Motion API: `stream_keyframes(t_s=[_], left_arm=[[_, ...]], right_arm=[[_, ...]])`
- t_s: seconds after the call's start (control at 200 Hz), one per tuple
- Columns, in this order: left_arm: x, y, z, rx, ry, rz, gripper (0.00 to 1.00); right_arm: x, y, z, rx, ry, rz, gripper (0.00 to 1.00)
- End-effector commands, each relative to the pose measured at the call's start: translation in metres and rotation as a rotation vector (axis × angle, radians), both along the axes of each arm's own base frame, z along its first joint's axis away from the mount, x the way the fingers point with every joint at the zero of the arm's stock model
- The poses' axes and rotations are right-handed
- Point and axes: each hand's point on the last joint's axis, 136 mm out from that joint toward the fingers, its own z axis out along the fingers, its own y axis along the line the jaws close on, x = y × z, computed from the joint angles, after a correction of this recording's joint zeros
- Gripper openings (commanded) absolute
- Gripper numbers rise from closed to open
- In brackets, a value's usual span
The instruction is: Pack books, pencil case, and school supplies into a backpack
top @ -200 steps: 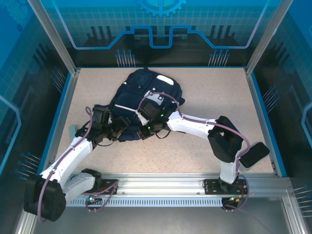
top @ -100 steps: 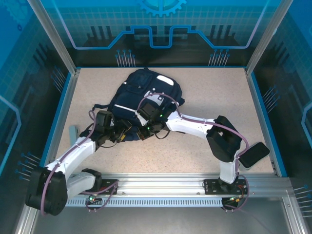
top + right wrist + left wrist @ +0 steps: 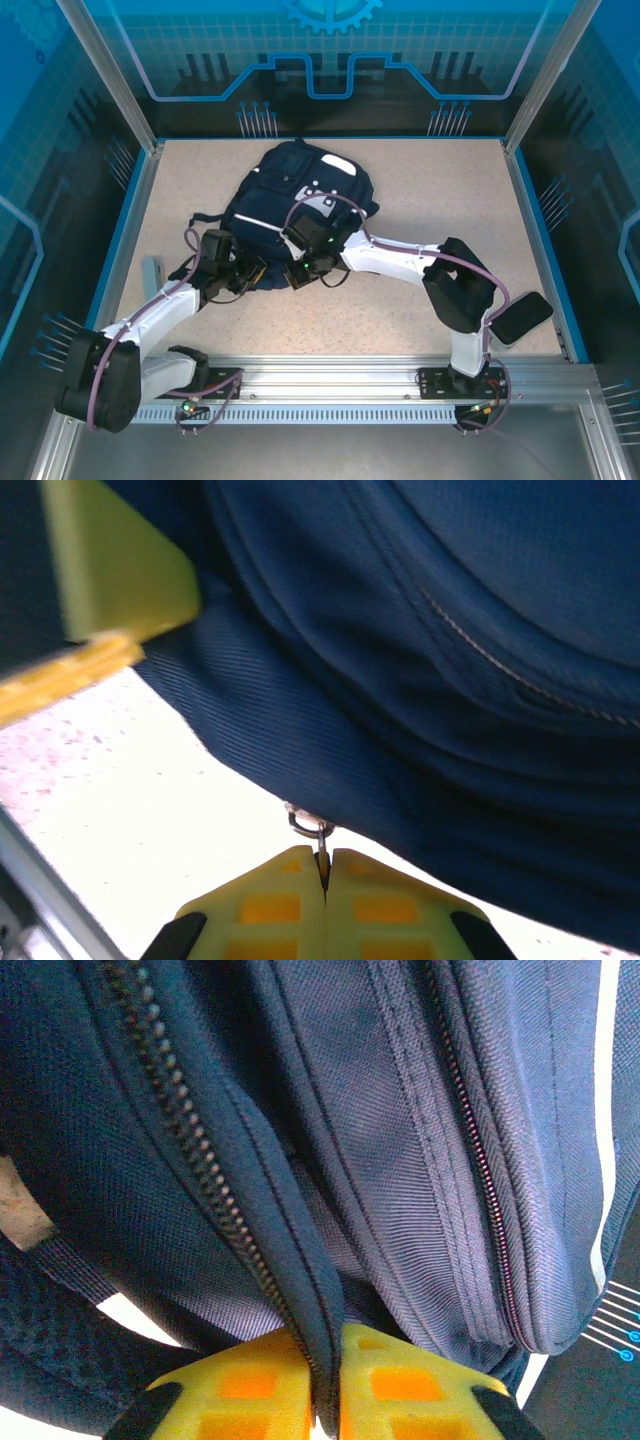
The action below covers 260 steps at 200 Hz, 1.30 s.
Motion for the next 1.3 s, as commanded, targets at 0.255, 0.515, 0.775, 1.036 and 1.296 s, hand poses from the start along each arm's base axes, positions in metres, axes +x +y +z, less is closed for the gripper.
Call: stream_keyframes(t_s=[0.255,0.515,0.775,1.036,1.296], left_arm=[[-0.013,0.03,-0.013,0.135,0.024,0.078,0.04],[-0.014,0.03,-0.004,0.136,0.008,0.068,0.02],[-0.015,0.024,0.005,0.133,0.001,0.018,0.01],[-0.014,0.013,0.019,0.12,-0.027,-0.067,0.17],[-0.003,0.006,0.066,0.182,-0.17,-0.191,0.64]], right_arm=[[0.051,-0.129,-0.018,-0.195,-0.015,-0.336,0.0],[0.086,-0.169,-0.013,-0.21,-0.029,-0.479,0.0],[0.112,-0.19,-0.012,-0.185,-0.008,-0.598,0.0],[0.126,-0.203,-0.011,-0.179,0.001,-0.638,0.0],[0.126,-0.233,0.005,-0.12,-0.014,-0.597,0.0]])
